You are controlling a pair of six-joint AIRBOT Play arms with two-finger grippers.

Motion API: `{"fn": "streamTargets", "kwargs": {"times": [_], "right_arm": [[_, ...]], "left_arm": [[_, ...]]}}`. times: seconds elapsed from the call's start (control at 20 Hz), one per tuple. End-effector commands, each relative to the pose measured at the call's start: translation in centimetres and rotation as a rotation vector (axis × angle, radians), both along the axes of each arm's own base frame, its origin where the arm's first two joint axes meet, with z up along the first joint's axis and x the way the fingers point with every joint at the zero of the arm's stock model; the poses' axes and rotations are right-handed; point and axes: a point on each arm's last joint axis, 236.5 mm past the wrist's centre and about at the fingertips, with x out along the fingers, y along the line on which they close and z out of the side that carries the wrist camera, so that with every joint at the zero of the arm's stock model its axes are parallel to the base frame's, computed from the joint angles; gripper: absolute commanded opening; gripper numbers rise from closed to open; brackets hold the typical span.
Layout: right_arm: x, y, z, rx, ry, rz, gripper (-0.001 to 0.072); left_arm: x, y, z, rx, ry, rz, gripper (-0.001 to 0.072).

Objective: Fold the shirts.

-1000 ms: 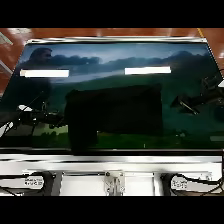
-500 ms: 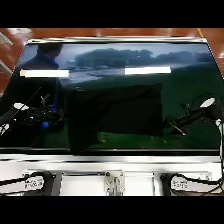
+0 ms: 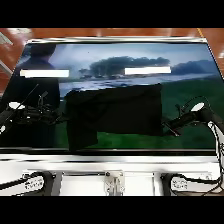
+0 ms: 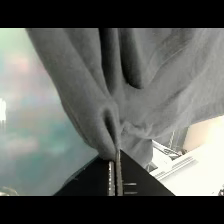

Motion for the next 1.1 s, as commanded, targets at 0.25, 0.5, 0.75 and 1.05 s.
{"fn": "streamTargets", "kwargs": {"times": [0.25, 0.5, 0.75, 1.05], "right_arm": [[4.3, 4.1, 1.3, 0.121, -0.134, 0.001, 0.0065], [11.6, 1.8, 19.5, -0.05, -0.712, 0.24, 0.0064], [7.2, 0.0, 55.4, -0.444, -1.697, 0.051, 0.0064], [-7.8, -0.4, 65.2, -0.619, -1.953, -0.132, 0.0065]], "left_arm": [[2.6, 0.1, 5.6, 0.009, -0.14, -0.052, 0.0036], [8.7, 3.0, 26.7, 0.191, -0.697, 0.066, 0.0035], [-2.7, 3.2, 57.3, 0.3, -1.522, 0.295, 0.0036], [-17.4, 3.9, 62.3, 0.501, -1.69, 0.433, 0.0036]]}}
